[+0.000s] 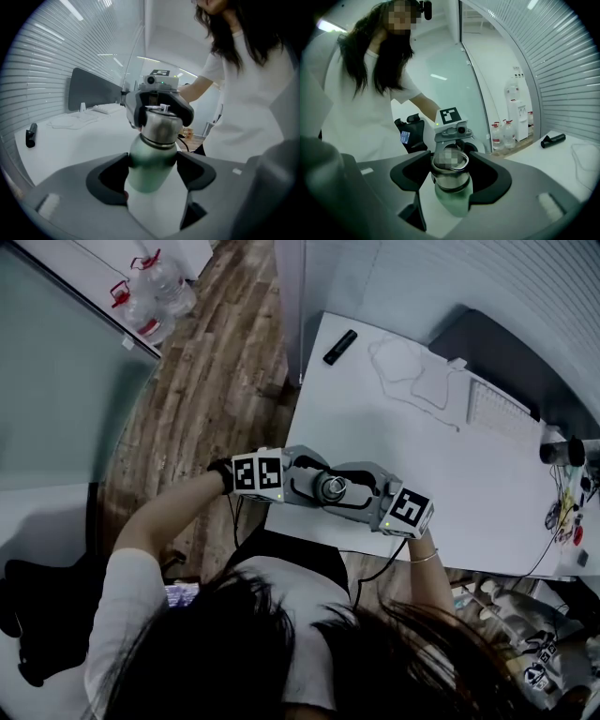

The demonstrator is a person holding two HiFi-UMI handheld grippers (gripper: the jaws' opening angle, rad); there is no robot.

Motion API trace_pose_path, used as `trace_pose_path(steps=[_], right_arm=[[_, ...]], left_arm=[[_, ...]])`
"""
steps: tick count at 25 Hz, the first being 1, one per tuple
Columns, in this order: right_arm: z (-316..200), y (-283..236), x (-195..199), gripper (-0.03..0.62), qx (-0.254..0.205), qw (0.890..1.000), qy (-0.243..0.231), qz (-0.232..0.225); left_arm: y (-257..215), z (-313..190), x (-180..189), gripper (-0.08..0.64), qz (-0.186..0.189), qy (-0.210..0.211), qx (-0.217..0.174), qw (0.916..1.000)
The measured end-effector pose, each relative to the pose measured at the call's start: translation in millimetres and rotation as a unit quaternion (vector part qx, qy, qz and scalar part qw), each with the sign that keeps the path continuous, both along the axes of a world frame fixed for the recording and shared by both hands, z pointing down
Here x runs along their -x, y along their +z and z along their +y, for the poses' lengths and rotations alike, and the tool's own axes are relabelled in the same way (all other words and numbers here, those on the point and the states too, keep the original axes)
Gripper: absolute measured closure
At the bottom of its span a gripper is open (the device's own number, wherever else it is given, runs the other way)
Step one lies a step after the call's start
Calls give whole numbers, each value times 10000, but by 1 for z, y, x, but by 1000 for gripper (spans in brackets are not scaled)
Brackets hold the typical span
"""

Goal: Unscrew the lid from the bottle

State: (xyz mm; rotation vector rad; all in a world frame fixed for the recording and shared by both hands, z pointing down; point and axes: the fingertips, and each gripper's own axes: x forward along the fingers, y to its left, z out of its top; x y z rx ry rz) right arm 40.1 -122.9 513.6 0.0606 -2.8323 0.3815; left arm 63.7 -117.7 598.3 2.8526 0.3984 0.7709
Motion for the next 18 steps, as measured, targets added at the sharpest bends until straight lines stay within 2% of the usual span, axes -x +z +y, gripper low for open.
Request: trace_pose_path(steps=[4, 8, 10, 14, 18], right_arm=[[-1, 1, 1, 342, 117, 9998, 159, -36], [0, 3, -3, 342, 237, 9976, 656, 33], [-2, 2, -9, 341, 218, 9939, 1083, -16], [-5, -10, -22, 341, 7, 9743, 2243, -198], [-2, -12, -33, 341, -130, 9414, 3350, -376]], left_arm=[[-1, 0, 1, 187, 20, -79, -26, 10000], [-5, 2, 2, 187, 10, -238, 37, 9997], [-2, 1, 3, 189, 1, -348, -25, 9994], [-2, 2, 4, 189, 61, -647, -22, 9979], [-4, 2, 4, 189, 136, -1022, -1, 9947]])
